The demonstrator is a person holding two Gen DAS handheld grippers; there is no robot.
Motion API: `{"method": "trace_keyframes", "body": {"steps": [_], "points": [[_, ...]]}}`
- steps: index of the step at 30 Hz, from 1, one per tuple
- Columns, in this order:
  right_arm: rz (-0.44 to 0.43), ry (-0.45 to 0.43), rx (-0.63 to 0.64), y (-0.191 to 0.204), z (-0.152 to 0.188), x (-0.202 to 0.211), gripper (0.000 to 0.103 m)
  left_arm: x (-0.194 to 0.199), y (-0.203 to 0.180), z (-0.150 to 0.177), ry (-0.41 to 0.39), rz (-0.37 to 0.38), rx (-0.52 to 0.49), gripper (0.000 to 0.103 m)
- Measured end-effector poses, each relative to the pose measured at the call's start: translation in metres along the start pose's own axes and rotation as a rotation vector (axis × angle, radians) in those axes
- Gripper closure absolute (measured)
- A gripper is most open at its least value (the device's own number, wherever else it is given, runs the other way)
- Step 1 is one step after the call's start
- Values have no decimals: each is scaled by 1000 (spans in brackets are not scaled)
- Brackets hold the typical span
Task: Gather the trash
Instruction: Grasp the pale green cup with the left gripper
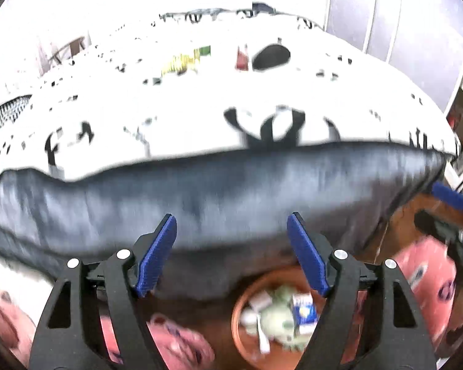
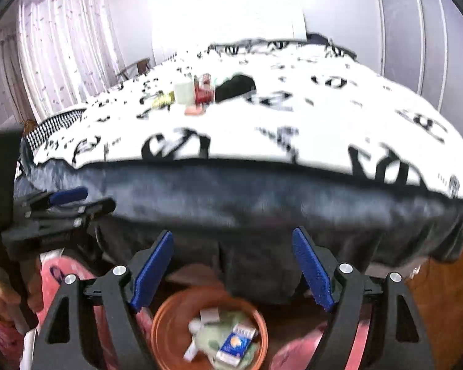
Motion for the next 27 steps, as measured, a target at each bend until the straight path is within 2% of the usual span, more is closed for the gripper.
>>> {"method": "trace_keyframes", "body": {"steps": [3,6,10,14,17,19,20,22,27], "points": [[-6,-37,-7,-1,-19,4,24,-8,6,-43,-64,-5,16,21],[-16,-47,-12,2,-27,-1,24,-29,11,-88,-111,5,37,21],[-29,-41,-16,4,-27,-9,24,-76,18,-130,-109,-9,65,21],[-18,-24,-19,2,-19,-18,24,-123,21,-156,-72,-38,68,21],[-14,-2,-25,-4,-13,-25,24,-145,20,-166,-52,-60,66,26],[-7,9,-25,-9,-10,-28,24,-161,23,-172,0,-63,84,54],[-3,12,-27,-11,-9,-29,24,-166,24,-172,18,-45,97,61],[-2,17,-38,-16,-6,-31,24,-166,26,-172,22,-19,120,62],[-6,21,-69,-21,-4,-33,24,-142,24,-167,-3,-6,62,62]]}}
Point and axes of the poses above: each gripper's, at about its wrist camera, not at the fingertips, and x roughly against the way its jaws point, y to its left, z to its underside, the point moved 4 cm from there along -x, roughly the way its jaws point, and after that the axes turned 3 degrees about -y, right-handed, at the moved point
